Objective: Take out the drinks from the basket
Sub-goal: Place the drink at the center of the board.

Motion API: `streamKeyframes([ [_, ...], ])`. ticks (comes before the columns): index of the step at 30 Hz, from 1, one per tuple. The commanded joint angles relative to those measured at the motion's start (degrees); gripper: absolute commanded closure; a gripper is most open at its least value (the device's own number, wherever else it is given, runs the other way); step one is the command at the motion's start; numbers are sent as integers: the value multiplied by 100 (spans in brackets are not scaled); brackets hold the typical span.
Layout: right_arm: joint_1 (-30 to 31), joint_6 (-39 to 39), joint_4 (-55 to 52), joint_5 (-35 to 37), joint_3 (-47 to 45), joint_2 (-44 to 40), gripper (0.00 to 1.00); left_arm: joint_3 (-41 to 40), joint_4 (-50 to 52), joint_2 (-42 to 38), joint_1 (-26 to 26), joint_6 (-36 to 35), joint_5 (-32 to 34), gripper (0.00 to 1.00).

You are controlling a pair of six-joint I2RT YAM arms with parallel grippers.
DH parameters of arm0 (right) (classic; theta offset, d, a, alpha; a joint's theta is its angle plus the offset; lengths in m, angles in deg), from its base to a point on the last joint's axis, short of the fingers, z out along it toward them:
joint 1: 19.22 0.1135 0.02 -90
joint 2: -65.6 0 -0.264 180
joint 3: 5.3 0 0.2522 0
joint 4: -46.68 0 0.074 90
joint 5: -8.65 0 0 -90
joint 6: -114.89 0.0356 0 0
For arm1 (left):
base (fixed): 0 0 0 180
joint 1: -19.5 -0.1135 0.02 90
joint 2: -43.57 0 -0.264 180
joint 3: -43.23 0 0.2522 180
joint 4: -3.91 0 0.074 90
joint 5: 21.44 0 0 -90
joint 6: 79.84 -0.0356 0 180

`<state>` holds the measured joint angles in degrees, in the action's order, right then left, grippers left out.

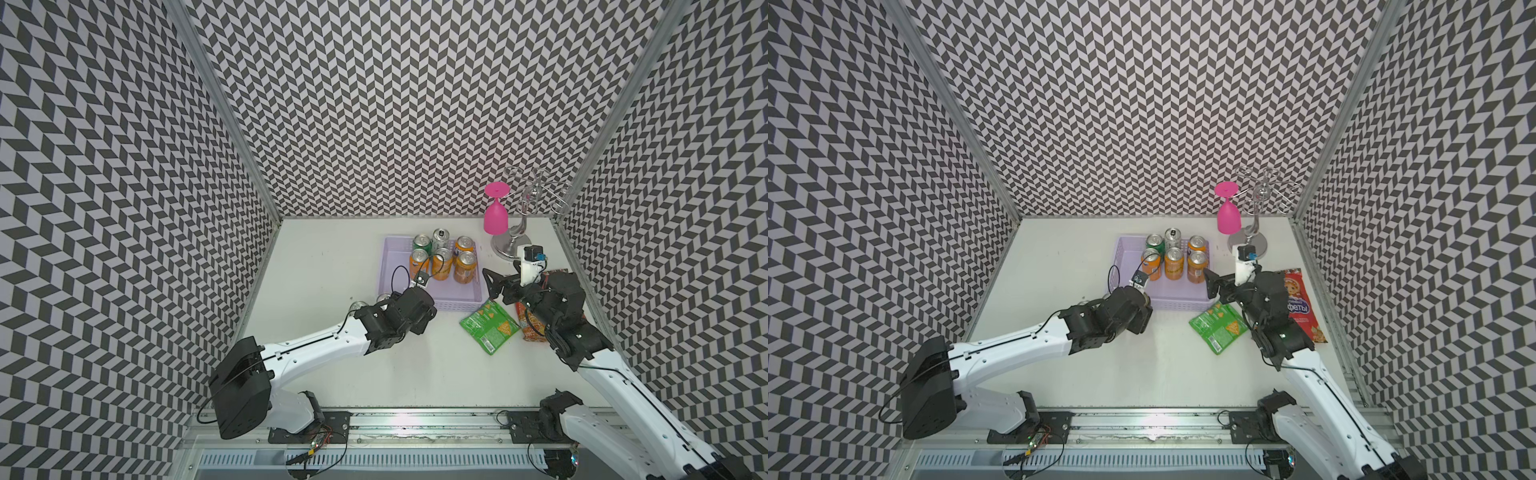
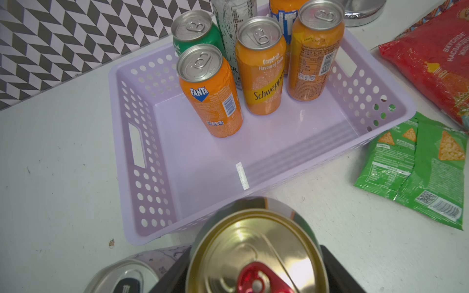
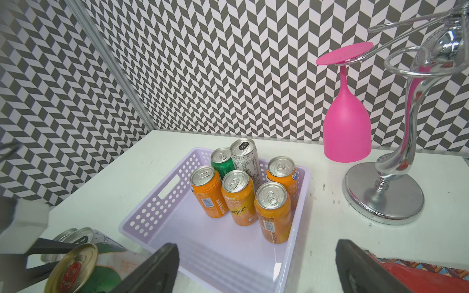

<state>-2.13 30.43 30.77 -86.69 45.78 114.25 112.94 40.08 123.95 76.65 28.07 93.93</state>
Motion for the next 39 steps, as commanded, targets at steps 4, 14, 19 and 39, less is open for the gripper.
streamKeyframes([
  [4,-26,-10,195,26,-80,-101,0,-61,-778,114,22,102,219,47],
  [14,-29,-21,191,20,-78,-64,1,-261,-1082,298,-36,204,29,46],
  [19,-29,-19,197,21,-77,-56,0,-371,-1232,339,-109,234,-92,46],
  [39,-25,-43,161,-2,-43,4,0,-461,-1270,535,-177,311,-112,36],
])
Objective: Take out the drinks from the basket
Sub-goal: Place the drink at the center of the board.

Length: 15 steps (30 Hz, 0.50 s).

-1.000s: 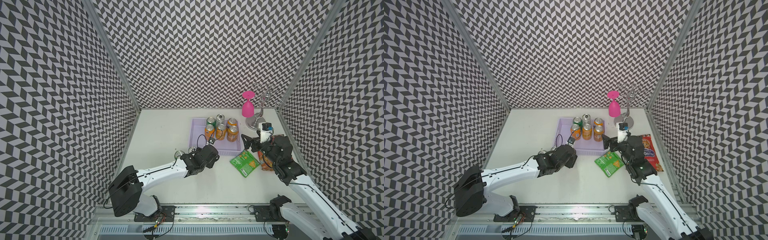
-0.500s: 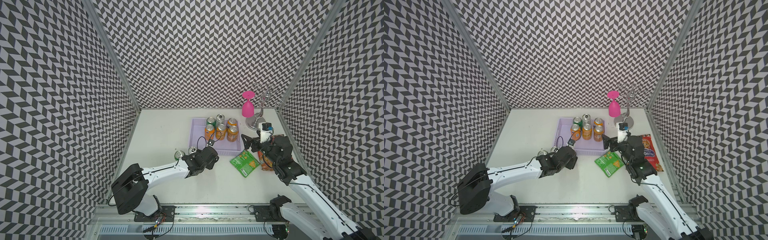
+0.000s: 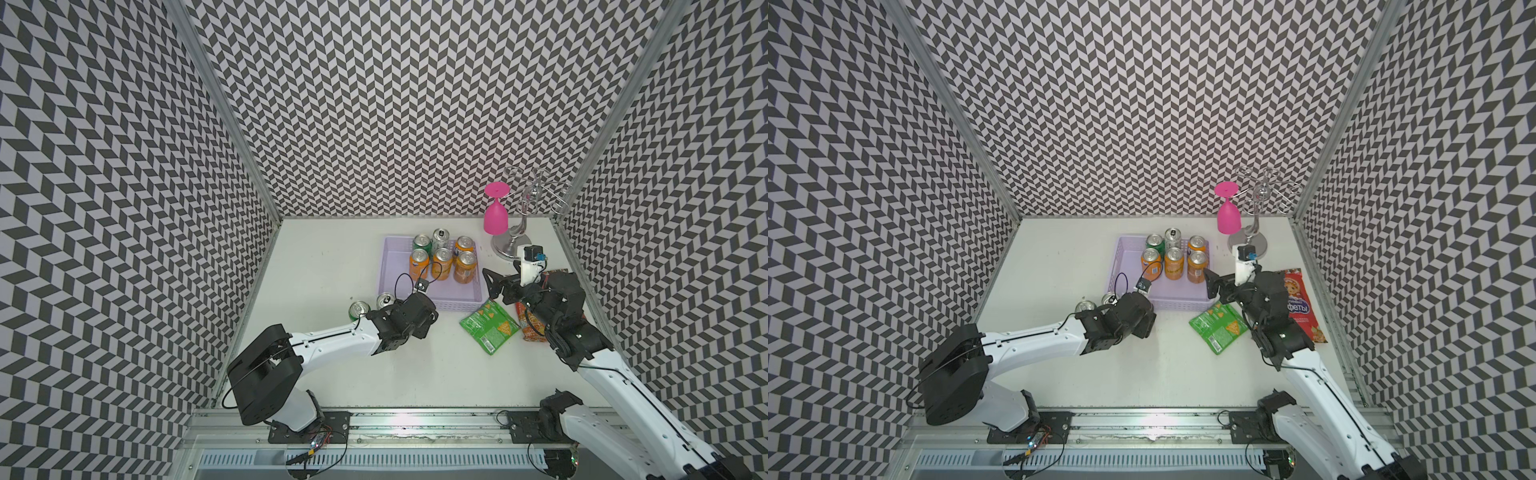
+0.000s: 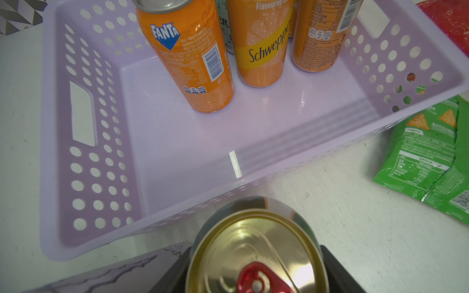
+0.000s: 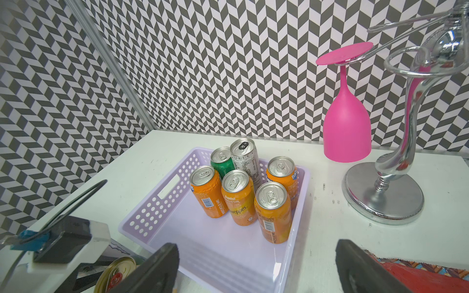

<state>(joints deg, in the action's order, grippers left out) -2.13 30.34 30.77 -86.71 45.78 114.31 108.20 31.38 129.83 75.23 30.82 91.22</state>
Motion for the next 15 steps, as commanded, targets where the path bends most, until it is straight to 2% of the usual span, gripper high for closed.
streamKeyframes([
  [1,-29,-34,154,0,-44,11,1,13,-402,-61,-35,34,155,35],
  [7,-38,-34,147,29,-40,53,0,17,-370,-168,-35,28,128,25],
  [15,-55,14,77,-52,90,246,1,187,-203,-466,-35,-54,71,18],
])
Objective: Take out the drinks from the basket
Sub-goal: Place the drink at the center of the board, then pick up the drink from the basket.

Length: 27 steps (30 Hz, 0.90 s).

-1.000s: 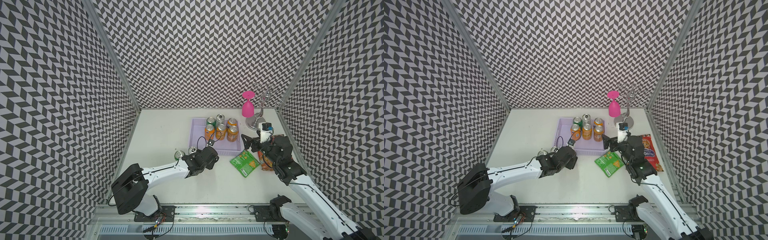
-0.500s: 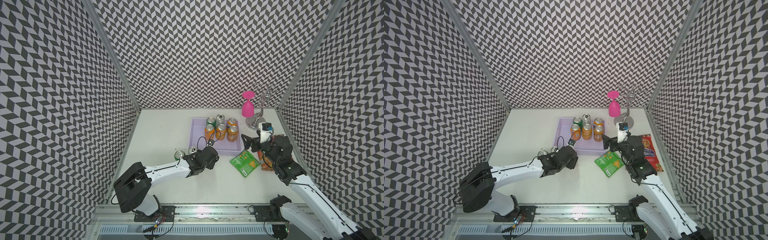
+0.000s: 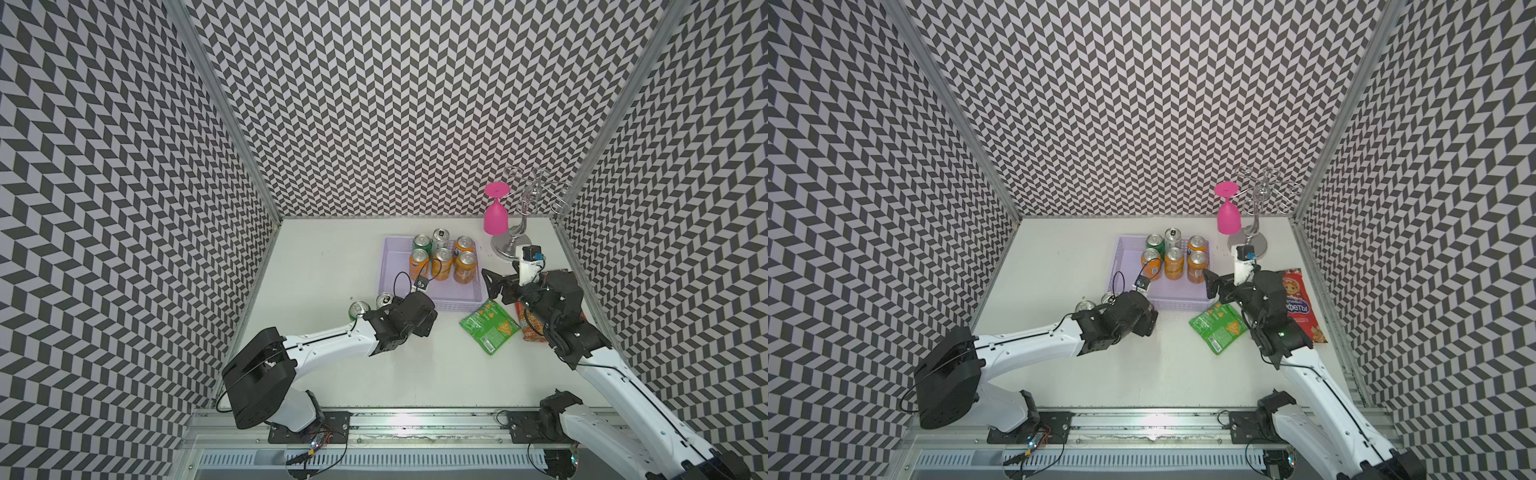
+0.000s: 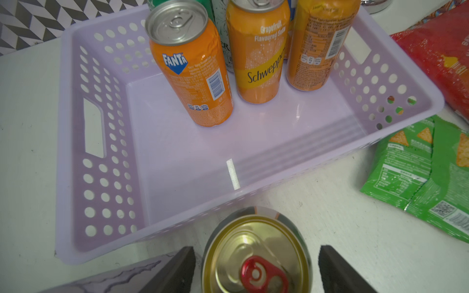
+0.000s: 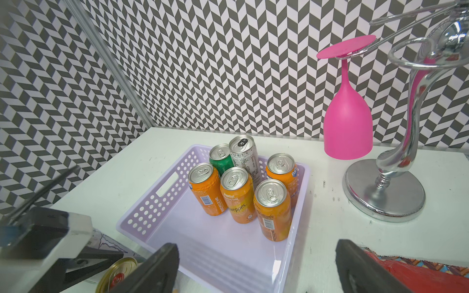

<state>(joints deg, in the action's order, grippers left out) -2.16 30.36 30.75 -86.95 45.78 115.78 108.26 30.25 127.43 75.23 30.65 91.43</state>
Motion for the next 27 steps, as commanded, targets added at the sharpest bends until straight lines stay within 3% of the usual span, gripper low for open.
streamKeyframes([
  [1,-54,28,60,-22,116,151,0,219,-59,-270,-35,-51,29,17],
  [9,-53,77,-75,6,423,602,0,648,178,-619,-147,-353,-184,8],
  [14,-45,-107,-270,77,768,1100,0,875,389,-877,-480,-668,-442,5],
  [27,-27,-328,-618,220,1818,2810,1,753,677,-1905,-2217,-931,-1269,1],
])
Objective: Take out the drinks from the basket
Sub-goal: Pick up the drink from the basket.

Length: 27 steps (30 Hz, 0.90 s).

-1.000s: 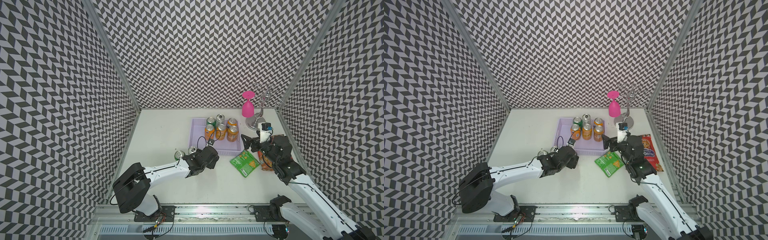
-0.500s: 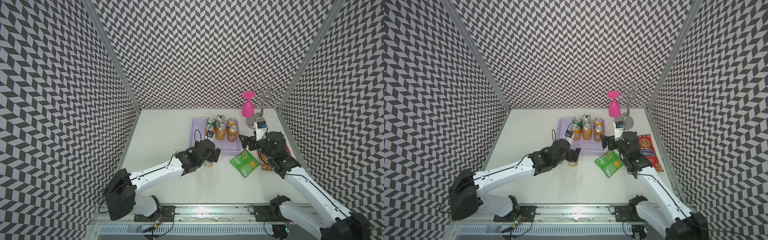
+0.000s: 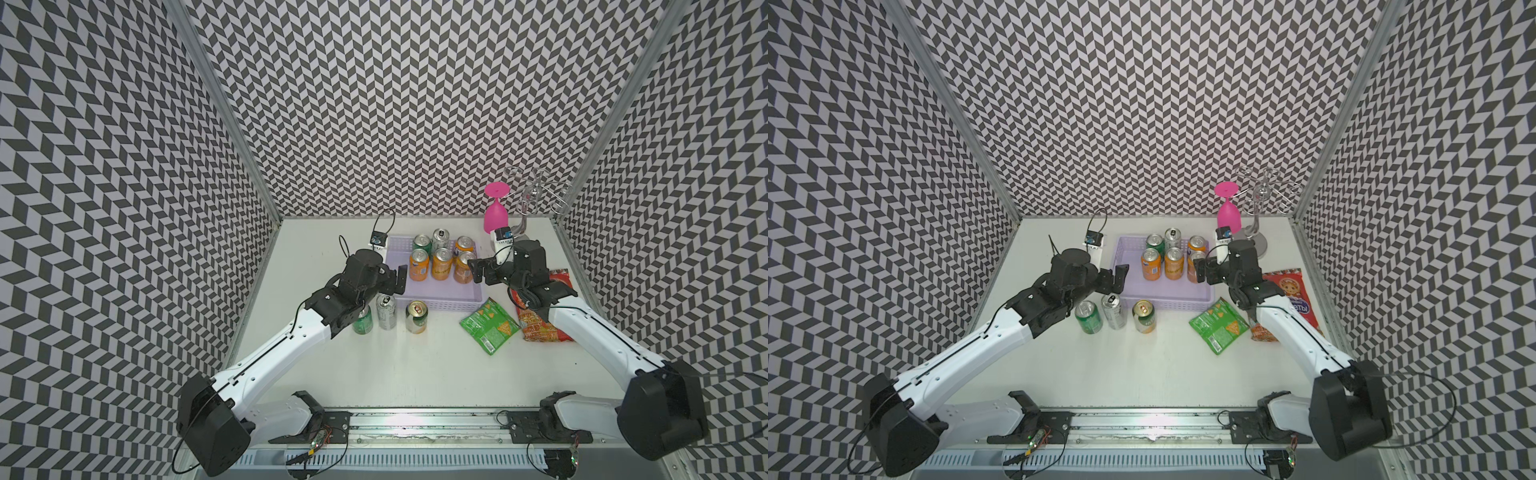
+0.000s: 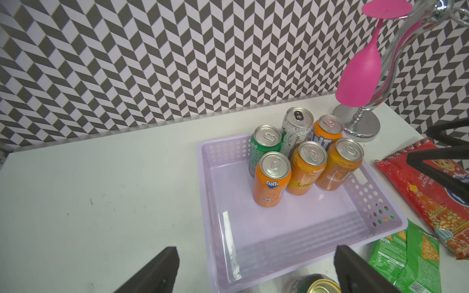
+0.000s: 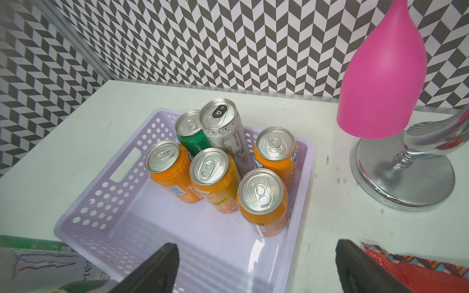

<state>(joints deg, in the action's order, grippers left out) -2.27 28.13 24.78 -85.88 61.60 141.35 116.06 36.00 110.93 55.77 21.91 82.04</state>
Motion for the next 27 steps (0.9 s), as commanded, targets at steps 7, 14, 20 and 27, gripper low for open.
streamKeyframes([
  [7,21,-192,-465,163,950,1253,0,-432,-66,-770,-813,58,-554,1],
  [14,66,-236,-522,282,1272,1913,0,-587,-154,-887,-945,77,-635,1],
  [20,132,-325,-528,303,1460,2292,3,-603,-180,-829,-960,88,-696,1],
  [27,203,-414,-546,349,1608,2562,11,-624,-223,-809,-999,102,-739,1],
])
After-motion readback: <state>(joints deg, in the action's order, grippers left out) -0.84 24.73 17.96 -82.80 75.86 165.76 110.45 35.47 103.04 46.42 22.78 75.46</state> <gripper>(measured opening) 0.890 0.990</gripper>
